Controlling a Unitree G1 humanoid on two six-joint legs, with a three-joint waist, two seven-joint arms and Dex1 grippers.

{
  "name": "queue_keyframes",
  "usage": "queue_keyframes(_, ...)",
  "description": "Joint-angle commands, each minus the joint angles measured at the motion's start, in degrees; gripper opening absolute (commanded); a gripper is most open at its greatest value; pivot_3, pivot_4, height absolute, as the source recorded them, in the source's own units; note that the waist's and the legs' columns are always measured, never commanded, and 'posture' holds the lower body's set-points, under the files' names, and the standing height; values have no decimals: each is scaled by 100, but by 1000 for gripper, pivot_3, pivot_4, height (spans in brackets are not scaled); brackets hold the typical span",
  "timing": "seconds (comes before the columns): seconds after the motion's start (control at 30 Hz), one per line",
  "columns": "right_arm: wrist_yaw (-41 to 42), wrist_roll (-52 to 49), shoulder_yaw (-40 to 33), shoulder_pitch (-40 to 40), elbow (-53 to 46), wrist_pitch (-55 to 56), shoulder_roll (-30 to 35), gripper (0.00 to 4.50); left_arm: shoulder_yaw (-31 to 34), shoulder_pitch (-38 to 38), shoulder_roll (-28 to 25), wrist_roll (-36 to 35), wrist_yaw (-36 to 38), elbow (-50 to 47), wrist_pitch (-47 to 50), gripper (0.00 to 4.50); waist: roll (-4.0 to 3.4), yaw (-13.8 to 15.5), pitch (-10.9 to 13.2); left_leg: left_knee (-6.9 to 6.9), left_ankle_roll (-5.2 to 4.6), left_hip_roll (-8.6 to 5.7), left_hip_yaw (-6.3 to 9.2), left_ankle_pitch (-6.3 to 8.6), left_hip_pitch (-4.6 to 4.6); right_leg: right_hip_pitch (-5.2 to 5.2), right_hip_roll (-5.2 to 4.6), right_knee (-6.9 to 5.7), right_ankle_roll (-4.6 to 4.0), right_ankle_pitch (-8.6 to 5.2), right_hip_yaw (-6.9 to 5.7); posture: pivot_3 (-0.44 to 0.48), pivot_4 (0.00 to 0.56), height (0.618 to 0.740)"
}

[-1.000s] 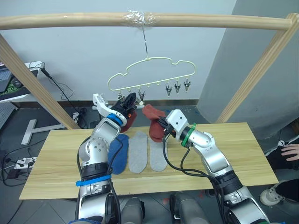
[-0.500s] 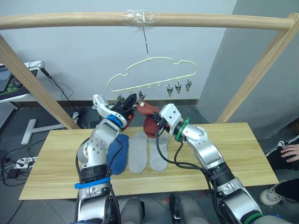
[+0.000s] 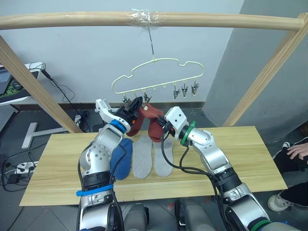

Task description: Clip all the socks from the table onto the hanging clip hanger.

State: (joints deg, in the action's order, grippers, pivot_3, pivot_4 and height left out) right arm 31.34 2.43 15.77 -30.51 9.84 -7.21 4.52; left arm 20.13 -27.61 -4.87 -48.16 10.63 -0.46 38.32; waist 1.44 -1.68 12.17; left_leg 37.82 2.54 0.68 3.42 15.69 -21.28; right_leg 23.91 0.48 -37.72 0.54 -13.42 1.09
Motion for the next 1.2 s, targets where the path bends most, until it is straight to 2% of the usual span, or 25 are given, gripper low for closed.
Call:
queue_keyframes(0.03,43,-150,-16,-80,-296,-33,-59,0,10,-14,-61,-143,46,-222,18,3259,0,0,0,1,0,1,0,0,-12,11,0,-2,0,0,0,23,187,740)
queue_keyframes(0.17,136,-635,-131,-35,-388,-666,-336,0,-52,137,-309,-40,158,-417,49,4468,-1,-11,0,6,1,4,15,-1,-43,36,-12,-3,-2,2,0,24,188,740)
queue_keyframes(0.27,37,-1354,-477,-30,-516,-1563,-779,0,-108,428,-660,-124,301,-791,259,4489,-6,-15,3,-1,1,13,26,-1,-47,44,-16,-7,-19,11,-6,29,191,740)
queue_keyframes(0.37,11,-1544,-581,-89,-555,-1915,-874,0,-5,569,-831,-295,347,-943,340,4489,-8,20,5,1,1,12,47,-1,-55,45,-18,-8,-31,16,-22,35,190,740)
queue_keyframes(0.47,97,-1770,-594,-117,-607,-2193,-879,676,-43,668,-1023,-186,477,-1053,269,4500,-8,40,5,5,1,-3,49,-1,-58,41,-31,-3,-5,1,-24,42,191,740)
queue_keyframes(0.63,138,-1767,-464,-114,-605,-2300,-748,2292,-245,803,-1191,78,641,-1275,63,4500,-8,38,5,6,1,-11,49,-1,-60,41,-42,0,-5,1,-20,51,191,740)
queue_keyframes(0.8,223,-1734,-455,8,-652,-2228,-433,4210,-643,973,-1356,522,804,-1572,-142,4500,-9,32,6,2,1,-8,46,-1,-60,42,-41,0,-5,0,-25,53,192,740)
queue_keyframes(0.83,242,-1751,-482,58,-703,-2240,-337,4468,-778,1006,-1416,660,871,-1658,-197,4500,-8,31,6,2,1,-8,45,-1,-60,42,-41,0,-5,1,-24,53,192,740)
queue_keyframes(1.0,136,-1613,-556,182,-905,-2056,78,4468,-1345,1028,-1529,1357,1099,-1717,-643,4500,-9,33,6,2,0,-10,38,-1,-59,42,-42,0,-4,0,-19,48,192,740)
queue_keyframes(1.1,179,-1600,-622,232,-1042,-1943,358,4468,-1528,966,-1396,1691,1120,-1555,-1043,4500,-9,30,6,3,0,-10,36,-1,-59,42,-41,1,-4,0,-17,42,191,740)
queue_keyframes(1.2,285,-1745,-772,294,-1298,-1969,636,4500,-1703,858,-1211,2071,1049,-1324,-1442,3938,-9,33,6,3,0,-10,35,0,-61,42,-41,2,-3,0,-18,30,189,740)
